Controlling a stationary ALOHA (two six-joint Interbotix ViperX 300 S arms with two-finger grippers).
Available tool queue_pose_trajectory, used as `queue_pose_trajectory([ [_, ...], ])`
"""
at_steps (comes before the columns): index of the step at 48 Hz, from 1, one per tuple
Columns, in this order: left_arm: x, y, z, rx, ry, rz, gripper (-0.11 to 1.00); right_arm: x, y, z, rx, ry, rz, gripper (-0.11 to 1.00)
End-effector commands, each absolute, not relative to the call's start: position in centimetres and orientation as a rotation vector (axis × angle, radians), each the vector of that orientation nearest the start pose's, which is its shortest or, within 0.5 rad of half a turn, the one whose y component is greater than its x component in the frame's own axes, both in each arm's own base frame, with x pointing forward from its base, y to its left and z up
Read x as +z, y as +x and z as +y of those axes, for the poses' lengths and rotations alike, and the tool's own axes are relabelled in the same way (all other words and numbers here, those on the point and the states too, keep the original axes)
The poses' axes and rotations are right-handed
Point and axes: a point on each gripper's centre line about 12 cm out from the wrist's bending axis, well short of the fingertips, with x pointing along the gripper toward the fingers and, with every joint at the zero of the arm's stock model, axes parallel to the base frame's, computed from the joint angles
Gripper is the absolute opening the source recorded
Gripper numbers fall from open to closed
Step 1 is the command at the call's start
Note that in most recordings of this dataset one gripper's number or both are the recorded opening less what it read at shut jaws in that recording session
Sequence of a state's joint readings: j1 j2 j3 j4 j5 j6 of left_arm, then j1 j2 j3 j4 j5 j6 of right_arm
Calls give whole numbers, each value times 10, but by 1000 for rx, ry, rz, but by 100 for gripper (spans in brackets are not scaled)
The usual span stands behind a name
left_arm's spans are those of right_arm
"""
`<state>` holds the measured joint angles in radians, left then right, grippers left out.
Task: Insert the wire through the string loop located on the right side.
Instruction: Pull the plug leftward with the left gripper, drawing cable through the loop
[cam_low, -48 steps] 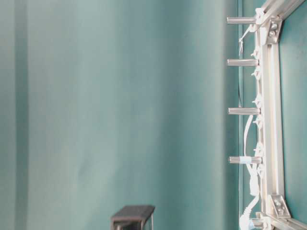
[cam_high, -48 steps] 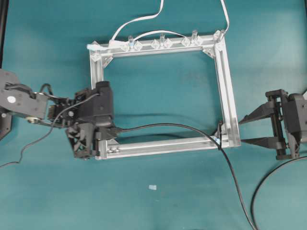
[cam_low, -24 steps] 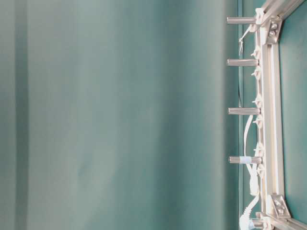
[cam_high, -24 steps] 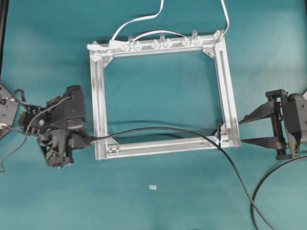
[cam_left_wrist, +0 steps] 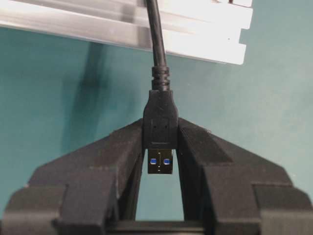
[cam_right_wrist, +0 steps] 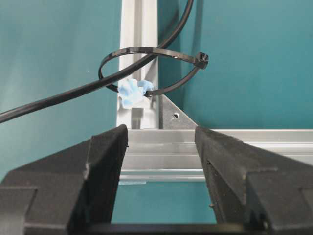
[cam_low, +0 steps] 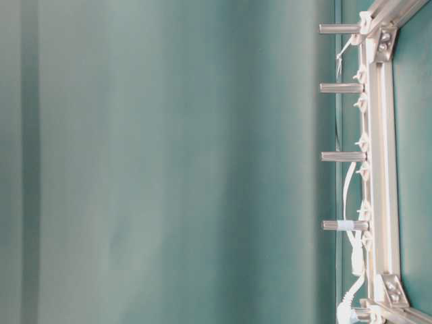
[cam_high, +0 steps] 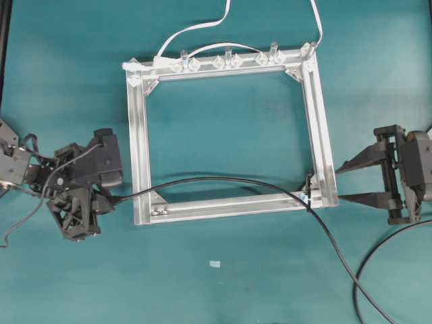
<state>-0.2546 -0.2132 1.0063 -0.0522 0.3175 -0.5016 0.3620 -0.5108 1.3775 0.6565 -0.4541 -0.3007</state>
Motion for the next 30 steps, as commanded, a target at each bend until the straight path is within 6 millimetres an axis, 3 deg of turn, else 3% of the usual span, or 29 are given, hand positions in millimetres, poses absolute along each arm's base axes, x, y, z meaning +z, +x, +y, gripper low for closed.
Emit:
queue_pose_trajectory([
  [1, 119, 255, -70, 62, -367, 1118, 21, 138, 200, 41, 13, 147, 466, 66],
  [6, 119, 256, -70, 56, -358, 1116, 25, 138, 200, 41, 14, 147, 467, 66],
  [12, 120, 256, -70, 47, -344, 1111, 57, 137, 200, 41, 14, 147, 469, 66],
  [18, 120, 256, -70, 43, -335, 1112, 44, 137, 200, 41, 16, 145, 470, 66],
  [30, 128, 256, -69, 39, -329, 1109, 61, 137, 199, 41, 15, 148, 470, 66],
])
